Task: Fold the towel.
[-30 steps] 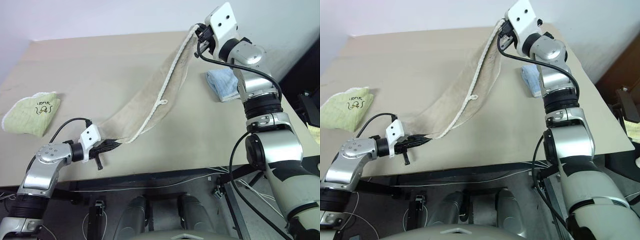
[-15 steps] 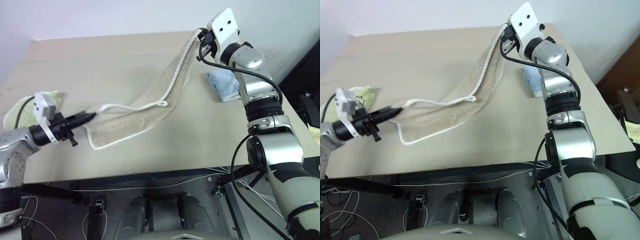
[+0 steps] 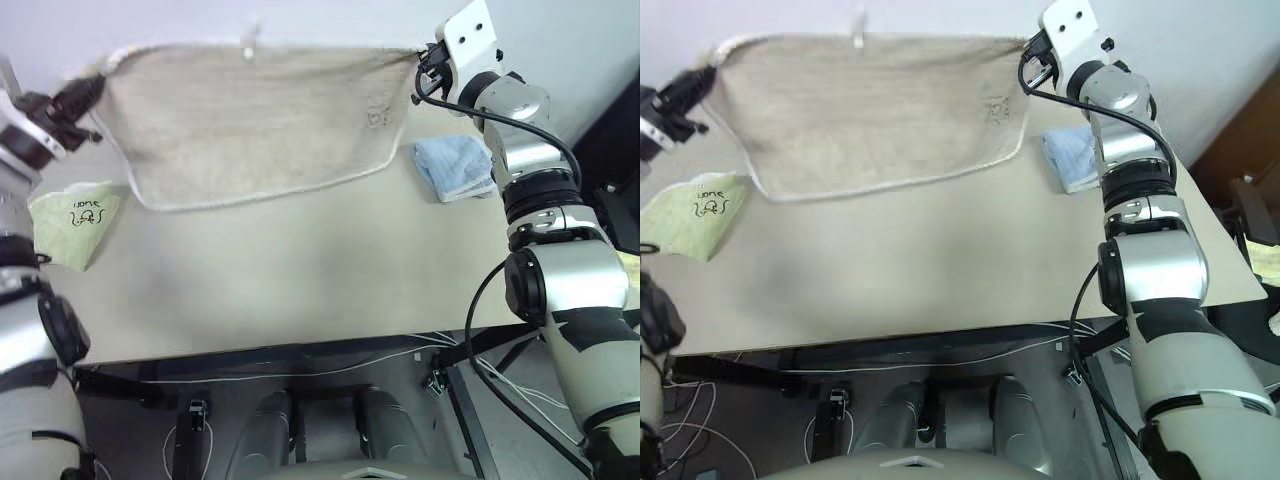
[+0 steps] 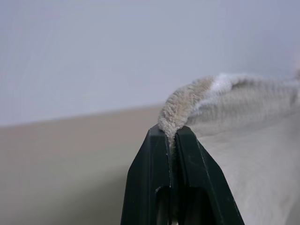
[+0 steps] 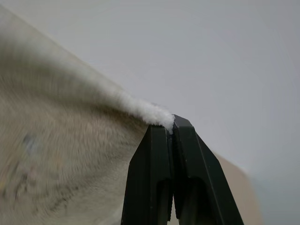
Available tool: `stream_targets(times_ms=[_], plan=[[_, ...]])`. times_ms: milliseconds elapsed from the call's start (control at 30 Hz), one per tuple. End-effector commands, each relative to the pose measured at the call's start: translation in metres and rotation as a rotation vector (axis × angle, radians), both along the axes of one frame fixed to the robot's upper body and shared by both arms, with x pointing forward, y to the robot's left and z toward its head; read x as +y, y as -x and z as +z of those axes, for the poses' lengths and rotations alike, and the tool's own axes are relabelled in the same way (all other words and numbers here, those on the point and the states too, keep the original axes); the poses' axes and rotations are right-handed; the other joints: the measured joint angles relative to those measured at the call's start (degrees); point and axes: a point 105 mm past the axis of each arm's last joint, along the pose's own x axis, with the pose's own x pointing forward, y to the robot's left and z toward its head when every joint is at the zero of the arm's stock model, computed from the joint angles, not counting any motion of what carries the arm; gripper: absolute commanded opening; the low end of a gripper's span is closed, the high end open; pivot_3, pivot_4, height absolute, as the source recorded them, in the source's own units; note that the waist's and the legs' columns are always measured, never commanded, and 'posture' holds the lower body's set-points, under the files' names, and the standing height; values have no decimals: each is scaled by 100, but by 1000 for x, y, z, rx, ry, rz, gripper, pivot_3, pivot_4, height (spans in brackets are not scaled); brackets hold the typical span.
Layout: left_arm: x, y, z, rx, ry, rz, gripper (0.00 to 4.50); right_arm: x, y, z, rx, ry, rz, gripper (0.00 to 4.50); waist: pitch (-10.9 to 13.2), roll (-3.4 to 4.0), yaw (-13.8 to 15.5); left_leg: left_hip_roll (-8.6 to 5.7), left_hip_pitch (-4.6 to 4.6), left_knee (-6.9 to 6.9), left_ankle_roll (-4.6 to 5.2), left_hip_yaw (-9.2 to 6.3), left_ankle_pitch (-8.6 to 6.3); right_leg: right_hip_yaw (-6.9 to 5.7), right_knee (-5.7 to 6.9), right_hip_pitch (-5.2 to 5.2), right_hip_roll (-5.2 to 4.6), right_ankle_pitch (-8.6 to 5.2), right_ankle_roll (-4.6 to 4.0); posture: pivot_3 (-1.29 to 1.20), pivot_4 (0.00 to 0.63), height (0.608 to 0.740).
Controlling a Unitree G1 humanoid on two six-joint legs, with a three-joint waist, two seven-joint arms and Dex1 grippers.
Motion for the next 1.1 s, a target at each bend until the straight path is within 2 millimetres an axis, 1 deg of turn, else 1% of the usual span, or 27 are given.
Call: stream_targets(times_ms=[33, 133, 200, 267, 333, 400, 433, 467, 533, 567, 633, 700, 867, 967, 1100], plan=[[10, -1, 27, -72, -43, 117, 22, -14, 8, 39, -119, 0, -46, 0, 1, -2, -16, -1, -3, -4, 0, 3, 0, 2, -1, -5, 0, 0, 1, 0, 150, 740], [3, -4, 21, -29, -132, 75, 22, -18, 13, 35, -105, 9, 9, 0, 1, -1, -26, 0, -2, -9, 5, 8, -3, 18, 0, -9, 0, -5, 9, 0, 150, 740], [-1, 0, 10, 0, -155, -6, 22, -18, 19, 26, -81, 13, 71, 0, 1, -2, -39, -1, -3, -8, 7, 11, -4, 20, -1, -9, 1, -7, 12, 0, 150, 740], [1, 7, -8, 57, -203, -70, 22, -17, 29, 11, -45, 31, 140, 0, 0, -4, -77, 0, -6, -4, 9, 13, -5, 20, 0, -8, 1, -7, 13, 0, 150, 740], [9, 17, -33, 138, -244, -115, 22, -15, 45, -9, 16, 44, 220, 0, 1, -4, -114, 1, -6, -4, 10, 12, -6, 20, 2, -7, 0, -8, 14, 0, 150, 740], [15, 25, -51, 193, -262, -145, 22, -13, 62, -24, 70, 57, 276, 0, 1, -2, -141, 4, -6, 2, 13, 8, -7, 23, 9, -9, 0, -10, 16, 0, 150, 740], [21, 35, -70, 256, -277, -180, 22, -13, 76, -42, 122, 88, 317, 0, 1, -2, -132, 3, -6, 1, 13, 6, -7, 26, 12, -11, 0, -10, 17, 0, 150, 740], [25, 43, -82, 299, -284, -205, 22, -12, 87, -53, 162, 110, 344, 0, 1, -2, -136, 4, -7, 2, 13, 3, -7, 25, 15, -12, 0, -10, 17, 0, 150, 740], [29, 56, -101, 372, -312, -247, 22, -11, 107, -71, 238, 132, 383, 0, 2, -2, -139, 7, -6, 4, 15, 6, -9, 30, 15, -13, 1, -11, 18, 0, 150, 740], [30, 62, -108, 399, -326, -269, 22, -11, 117, -78, 276, 146, 404, 0, 1, -2, -130, 7, -7, 7, 16, 6, -9, 30, 17, -13, 0, -11, 17, 0, 150, 740], [29, 74, -118, 445, -342, -316, 22, -12, 136, -92, 354, 181, 445, 0, 2, -7, -100, 8, -6, 18, 15, 4, -9, 29, 25, -11, -2, -10, 17, 0, 150, 740], [28, 83, -124, 472, -348, -355, 22, -14, 151, -102, 424, 211, 480, 0, 0, -13, -58, 10, 0, 24, 15, 2, -9, 29, 24, -1, -5, -9, 14, 0, 150, 740], [21, 102, -133, 542, -371, -420, 22, -19, 184, -118, 570, 263, 565, 0, -1, -14, 33, 18, 7, 27, 14, 2, -10, 32, 1, 12, -23, -15, -17, 0, 150, 740], [19, 112, -139, 586, -378, -438, 22, -18, 198, -125, 626, 276, 608, 0, -1, -15, 48, 19, 1, 22, 14, 2, -10, 36, -6, 7, -31, -15, -18, 0, 150, 740], [23, 133, -156, 697, -425, -445, 22, -17, 225, -138, 729, 301, 699, 0, -1, -15, 29, 20, -1, 8, 13, 3, -12, 40, -17, 2, -39, -16, -20, 0, 150, 740]])
